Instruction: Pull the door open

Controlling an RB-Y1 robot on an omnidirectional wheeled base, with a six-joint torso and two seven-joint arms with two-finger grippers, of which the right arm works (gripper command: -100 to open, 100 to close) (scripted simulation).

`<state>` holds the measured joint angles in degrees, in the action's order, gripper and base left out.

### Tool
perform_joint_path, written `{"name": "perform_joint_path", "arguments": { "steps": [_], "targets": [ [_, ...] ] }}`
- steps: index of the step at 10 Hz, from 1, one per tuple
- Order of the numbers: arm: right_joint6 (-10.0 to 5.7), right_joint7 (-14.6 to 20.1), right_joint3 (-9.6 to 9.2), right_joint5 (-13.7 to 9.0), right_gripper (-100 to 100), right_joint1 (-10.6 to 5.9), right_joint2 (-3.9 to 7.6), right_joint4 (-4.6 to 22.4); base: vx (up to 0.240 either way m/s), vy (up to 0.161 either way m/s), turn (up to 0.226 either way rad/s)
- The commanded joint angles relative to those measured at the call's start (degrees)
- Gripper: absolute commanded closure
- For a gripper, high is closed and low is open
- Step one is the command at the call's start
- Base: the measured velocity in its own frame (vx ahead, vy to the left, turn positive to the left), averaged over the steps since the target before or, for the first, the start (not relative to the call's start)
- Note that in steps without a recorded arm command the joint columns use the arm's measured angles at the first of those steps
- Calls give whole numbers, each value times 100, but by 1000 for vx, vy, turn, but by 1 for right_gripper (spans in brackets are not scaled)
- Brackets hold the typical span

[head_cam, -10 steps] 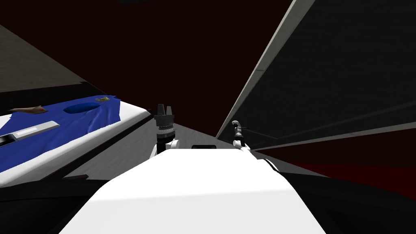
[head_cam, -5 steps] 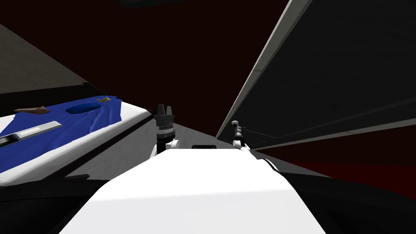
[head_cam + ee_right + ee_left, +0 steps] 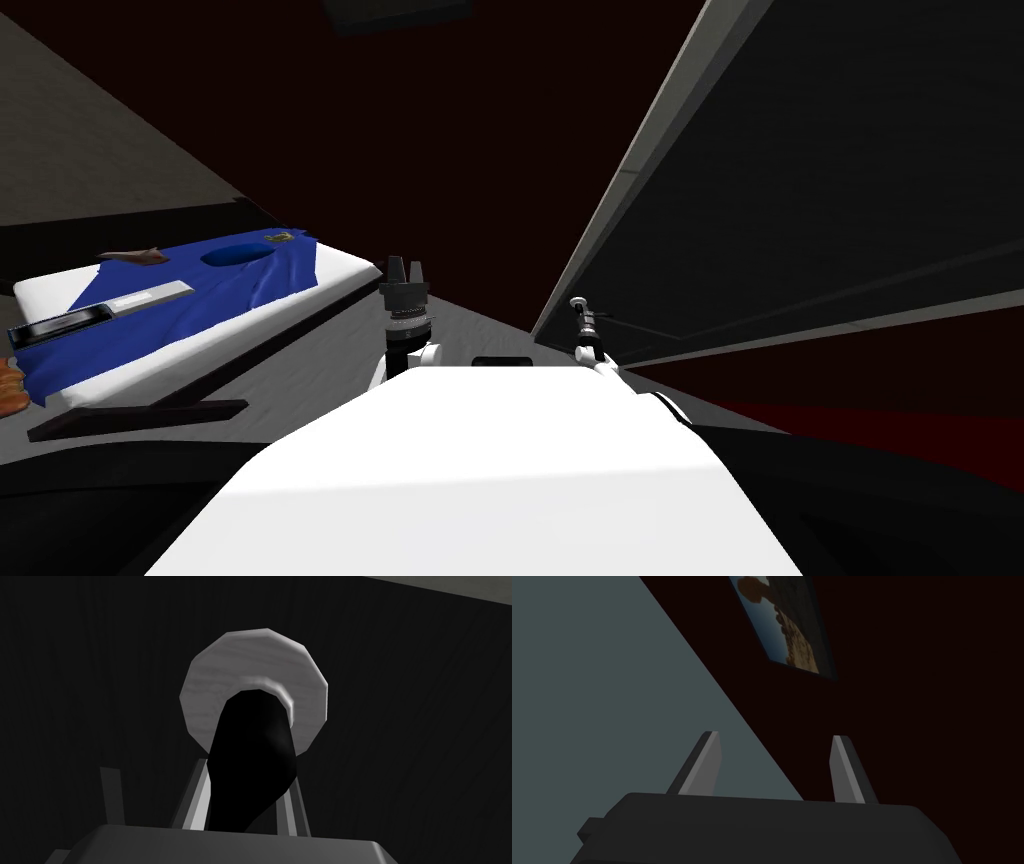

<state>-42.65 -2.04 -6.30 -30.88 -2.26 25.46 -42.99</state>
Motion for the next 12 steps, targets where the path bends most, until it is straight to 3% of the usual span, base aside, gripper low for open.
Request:
{"name": "perform_joint_path", "arguments": {
  "steps": [1, 6, 7, 12],
  "targets": [
    [-19, 103, -98, 31, 100, 60, 88, -46, -181, -21, 120],
    [-61, 412, -395, 122, 100, 194, 347, -179, -224, -51, 122],
    [-35, 376, -376, 112, 100, 184, 296, -181, -86, -9, 32],
    [-324, 699, -811, 132, 100, 484, 638, -397, -225, -51, 127]
  ]
}}
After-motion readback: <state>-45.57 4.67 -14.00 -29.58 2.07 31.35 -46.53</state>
